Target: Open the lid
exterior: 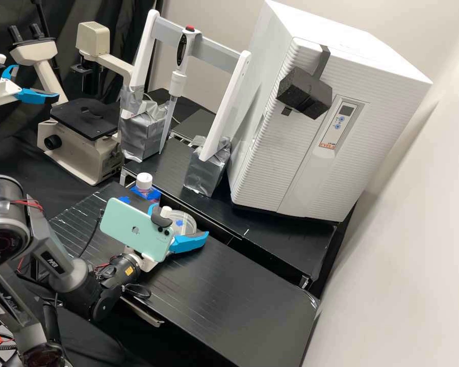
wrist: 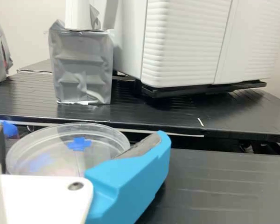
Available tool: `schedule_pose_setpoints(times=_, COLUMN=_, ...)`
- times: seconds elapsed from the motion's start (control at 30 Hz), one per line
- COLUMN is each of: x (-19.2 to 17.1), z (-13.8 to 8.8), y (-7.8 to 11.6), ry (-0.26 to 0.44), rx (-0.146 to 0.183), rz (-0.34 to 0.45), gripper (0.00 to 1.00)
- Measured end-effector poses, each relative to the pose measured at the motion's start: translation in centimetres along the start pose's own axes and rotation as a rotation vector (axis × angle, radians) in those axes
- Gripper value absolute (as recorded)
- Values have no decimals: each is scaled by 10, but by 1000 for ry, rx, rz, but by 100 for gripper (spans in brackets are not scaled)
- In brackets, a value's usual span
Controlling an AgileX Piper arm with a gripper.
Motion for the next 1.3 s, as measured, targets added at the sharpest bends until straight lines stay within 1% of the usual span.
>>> schedule_pose_setpoints(times=0.1, x=0, z=-1, y=0, ry=5, rx=-4, rz=-4, gripper=0)
schedule_pose_setpoints(times=0.93, x=1, z=-3, y=-2, ry=19, rx=-1, rz=-14, gripper=0)
schedule_pose_setpoints(times=1.07, x=1, z=-4, y=-2, ry=22, rx=12, rz=-11, gripper=0)
schedule_pose_setpoints(times=1.1, x=0, z=-4, y=-1, ry=22, rx=19, rz=-4, gripper=0)
schedule_pose_setpoints(times=1.3, x=-5, z=-10, y=7, ry=46, rx=29, rz=40, gripper=0)
